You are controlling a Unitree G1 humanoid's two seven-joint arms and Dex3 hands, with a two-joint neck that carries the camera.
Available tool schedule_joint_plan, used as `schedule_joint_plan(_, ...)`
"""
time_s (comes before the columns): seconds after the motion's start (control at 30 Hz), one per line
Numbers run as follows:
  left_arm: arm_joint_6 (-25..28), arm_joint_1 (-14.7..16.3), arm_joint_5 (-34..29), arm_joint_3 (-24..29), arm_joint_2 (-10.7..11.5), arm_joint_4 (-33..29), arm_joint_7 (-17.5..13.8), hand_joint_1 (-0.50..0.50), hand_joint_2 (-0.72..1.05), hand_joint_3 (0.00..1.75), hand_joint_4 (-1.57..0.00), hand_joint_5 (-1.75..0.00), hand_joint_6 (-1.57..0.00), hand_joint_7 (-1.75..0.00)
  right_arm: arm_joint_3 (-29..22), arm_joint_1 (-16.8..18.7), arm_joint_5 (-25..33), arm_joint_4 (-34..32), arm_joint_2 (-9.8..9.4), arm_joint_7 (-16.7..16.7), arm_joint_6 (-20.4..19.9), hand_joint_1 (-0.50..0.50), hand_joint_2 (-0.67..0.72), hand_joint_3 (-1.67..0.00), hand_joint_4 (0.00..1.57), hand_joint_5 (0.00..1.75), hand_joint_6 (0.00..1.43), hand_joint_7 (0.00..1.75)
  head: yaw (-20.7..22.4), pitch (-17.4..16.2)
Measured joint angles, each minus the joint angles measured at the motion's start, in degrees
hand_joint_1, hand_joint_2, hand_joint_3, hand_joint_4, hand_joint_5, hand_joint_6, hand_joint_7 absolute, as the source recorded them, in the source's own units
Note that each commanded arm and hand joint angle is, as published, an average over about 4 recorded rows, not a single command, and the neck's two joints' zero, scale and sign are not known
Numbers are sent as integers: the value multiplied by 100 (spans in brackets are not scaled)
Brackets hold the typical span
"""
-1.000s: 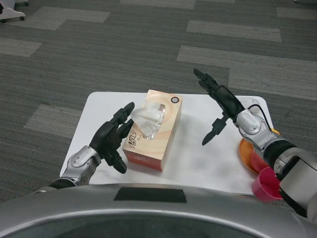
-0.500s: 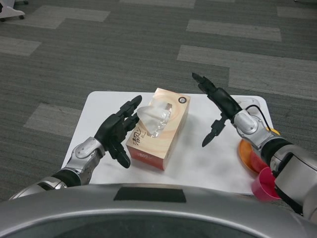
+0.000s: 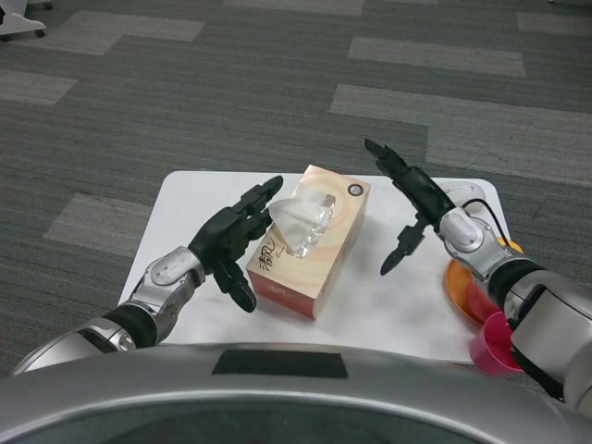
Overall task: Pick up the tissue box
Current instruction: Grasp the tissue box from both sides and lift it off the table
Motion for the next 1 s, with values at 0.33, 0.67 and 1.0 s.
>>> schedule_joint_plan(0.33, 69, -84, 67, -176, -59, 0, 11, 50, -37, 9, 0, 0, 0, 0, 23, -8, 0, 445, 24, -156, 36, -46, 15, -14, 0, 0, 0, 0, -30, 25)
schedule_joint_plan(0.67, 85, -175, 232, -266, -95, 1, 16, 50, -37, 9, 0, 0, 0, 0, 163, -20, -1, 772, 79, -232, 196, -46, 15, -14, 0, 7, 0, 0, -37, 41)
schedule_joint_plan(1.0, 123, -280, 261, -365, -119, 1, 17, 50, -37, 9, 0, 0, 0, 0, 350, -20, -2, 925, 94, -279, 314, -46, 15, -16, 0, 10, 0, 0, -39, 52)
